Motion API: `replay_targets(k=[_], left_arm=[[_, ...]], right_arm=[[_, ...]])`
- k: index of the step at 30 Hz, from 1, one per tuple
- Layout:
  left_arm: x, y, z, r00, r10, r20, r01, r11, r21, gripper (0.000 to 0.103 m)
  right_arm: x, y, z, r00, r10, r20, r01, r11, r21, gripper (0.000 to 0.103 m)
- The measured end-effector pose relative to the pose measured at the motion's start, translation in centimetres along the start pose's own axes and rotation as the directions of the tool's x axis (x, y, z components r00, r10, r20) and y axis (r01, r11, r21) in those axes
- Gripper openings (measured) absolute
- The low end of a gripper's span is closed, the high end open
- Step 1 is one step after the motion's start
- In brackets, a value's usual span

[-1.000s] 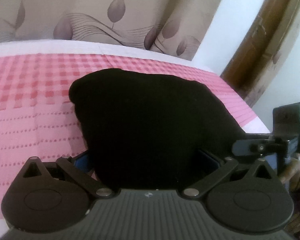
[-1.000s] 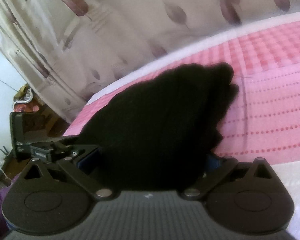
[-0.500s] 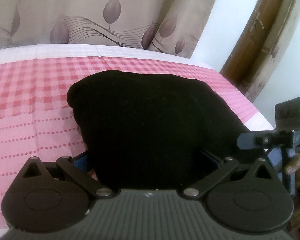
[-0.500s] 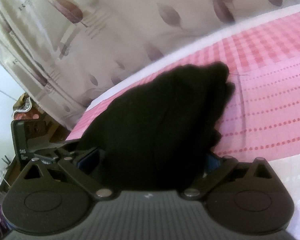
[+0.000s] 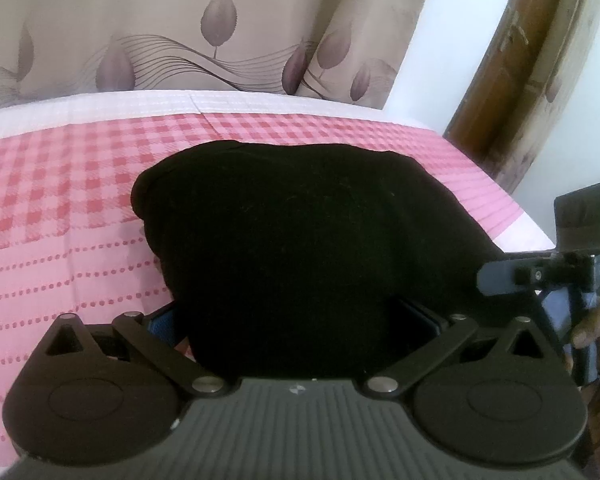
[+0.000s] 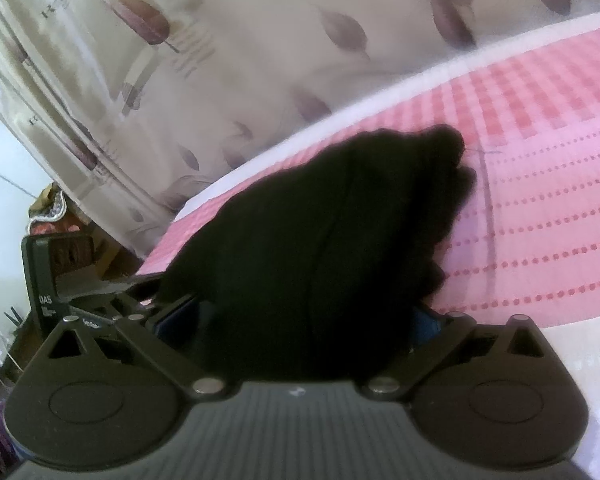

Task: Fold small clothes
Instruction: 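Press both grippers down on the black bundle sides to compact it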

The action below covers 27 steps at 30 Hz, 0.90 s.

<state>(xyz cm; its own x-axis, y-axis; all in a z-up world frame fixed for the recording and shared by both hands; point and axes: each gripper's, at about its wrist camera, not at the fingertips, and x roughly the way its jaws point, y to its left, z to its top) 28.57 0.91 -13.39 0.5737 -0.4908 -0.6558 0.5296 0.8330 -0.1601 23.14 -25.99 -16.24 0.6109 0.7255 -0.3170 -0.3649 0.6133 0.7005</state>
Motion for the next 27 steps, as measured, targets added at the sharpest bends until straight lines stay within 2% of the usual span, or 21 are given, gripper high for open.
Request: replay_targets(k=[4,17,27], left_arm=[[0.1,-0.2,0.1,1.000,0.005,-0.004,-0.005,1.000,0.010,0.103],[0.4,-0.1,0.5,1.000,0.002,-0.025,-0.001,1.000,0.025,0.103],[0.5,0.2,0.2,1.000,-0.023,-0.004,0.023,0.999,0.032,0.103]], right_arm=[[0.2,0.2,0.1,1.000,0.001,-0.006,-0.001,1.000,-0.018,0.103],[0.0,-0.8,0.2,0.999,0.042,-0.005,-0.042,0.999,0.025,0.103],[0.0,-0.4,0.1,1.000,0.024,-0.006,-0.024,1.000,-0.008,0.103]])
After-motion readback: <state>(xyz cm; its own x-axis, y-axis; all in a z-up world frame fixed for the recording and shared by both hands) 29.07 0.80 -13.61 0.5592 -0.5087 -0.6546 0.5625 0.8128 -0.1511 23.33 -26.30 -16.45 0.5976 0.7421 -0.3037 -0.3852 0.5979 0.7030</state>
